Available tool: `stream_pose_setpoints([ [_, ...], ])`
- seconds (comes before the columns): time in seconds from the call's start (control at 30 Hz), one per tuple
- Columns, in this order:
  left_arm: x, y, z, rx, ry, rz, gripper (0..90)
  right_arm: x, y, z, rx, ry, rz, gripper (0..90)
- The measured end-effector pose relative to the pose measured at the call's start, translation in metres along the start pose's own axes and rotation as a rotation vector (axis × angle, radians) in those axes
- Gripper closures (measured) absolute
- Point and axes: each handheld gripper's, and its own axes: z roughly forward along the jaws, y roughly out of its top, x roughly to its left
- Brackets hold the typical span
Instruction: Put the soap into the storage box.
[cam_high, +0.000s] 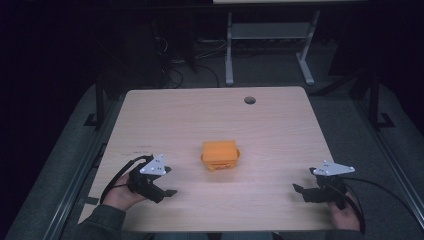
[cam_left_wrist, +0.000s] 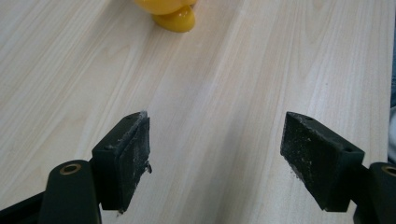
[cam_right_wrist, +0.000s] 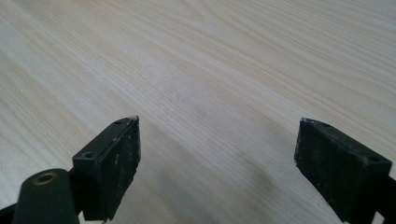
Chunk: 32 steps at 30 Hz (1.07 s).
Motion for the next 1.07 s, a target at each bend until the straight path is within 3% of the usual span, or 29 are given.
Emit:
stream_pose_setpoints([
  [0.3,-0.004,-0.01,0.0,-0.019,0.016,-0.03,23.3,0.0,0.0,-0.001,-0.001,0.0,0.004,14.0],
  [0.5,-0.008,-0.021,0.0,-0.066,0.064,-0.057,23.2,0.0,0.0,-0.001,-0.002,0.002,0.003,14.0],
  [0.8,-0.02,-0.031,0.006,-0.03,0.087,-0.07,21.9,-0.001,-0.002,-0.003,-0.008,0.006,0.001,13.9],
  [1.07,-0.018,-0.034,0.006,-0.038,0.083,-0.107,17.3,-0.002,-0.003,-0.005,-0.02,0.01,-0.003,13.9],
])
